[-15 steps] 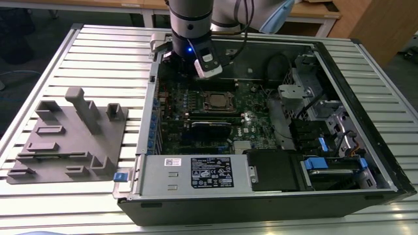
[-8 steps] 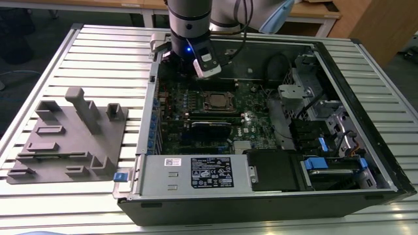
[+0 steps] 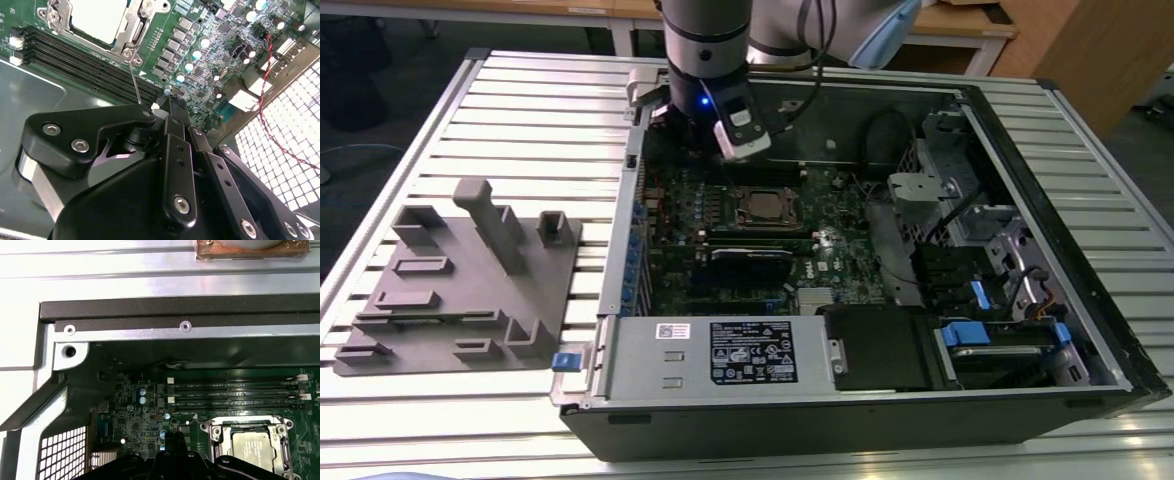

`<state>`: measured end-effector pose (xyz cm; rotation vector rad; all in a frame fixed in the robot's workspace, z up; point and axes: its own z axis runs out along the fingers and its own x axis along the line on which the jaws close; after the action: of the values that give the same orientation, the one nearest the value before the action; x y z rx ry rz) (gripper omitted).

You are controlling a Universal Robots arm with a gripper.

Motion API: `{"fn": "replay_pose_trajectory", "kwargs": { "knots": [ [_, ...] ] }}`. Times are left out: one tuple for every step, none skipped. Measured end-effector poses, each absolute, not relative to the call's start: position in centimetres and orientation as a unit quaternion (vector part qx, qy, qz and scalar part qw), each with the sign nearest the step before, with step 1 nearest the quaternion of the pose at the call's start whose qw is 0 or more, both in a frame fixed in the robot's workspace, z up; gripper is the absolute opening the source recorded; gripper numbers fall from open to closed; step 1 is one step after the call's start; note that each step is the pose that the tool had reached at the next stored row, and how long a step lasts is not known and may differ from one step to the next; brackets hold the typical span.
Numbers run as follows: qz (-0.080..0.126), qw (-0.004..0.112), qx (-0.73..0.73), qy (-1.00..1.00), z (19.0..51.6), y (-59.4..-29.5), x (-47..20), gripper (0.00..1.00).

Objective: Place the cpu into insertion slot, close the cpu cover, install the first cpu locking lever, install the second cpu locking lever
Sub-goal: 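Install the first cpu locking lever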

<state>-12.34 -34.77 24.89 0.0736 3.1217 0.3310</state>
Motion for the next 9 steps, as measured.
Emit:
{"fn": "replay_pose_trajectory", "kwargs": {
  "knots": [
    [0.105,0.001,0.023,0.994,24.89,-34.72,-12.35,0.11],
    [0.105,0.001,0.023,0.994,24.88,-34.64,-12.35,0.11],
    [0.105,0.001,0.023,0.994,24.88,-34.56,-12.35,0.11],
    [0.105,0.001,0.023,0.994,24.88,-34.47,-12.35,0.11],
    [0.105,0.001,0.023,0.994,24.88,-34.38,-12.35,0.11],
    [0.105,0.001,0.023,0.994,24.88,-34.3,-12.35,0.11],
    [0.106,0.001,0.023,0.994,24.88,-34.24,-12.35,0.11],
    [0.106,0.001,0.023,0.994,24.87,-34.19,-12.35,0.11],
    [0.106,0.001,0.023,0.994,24.87,-34.15,-12.35,0.11]
  ]
}}
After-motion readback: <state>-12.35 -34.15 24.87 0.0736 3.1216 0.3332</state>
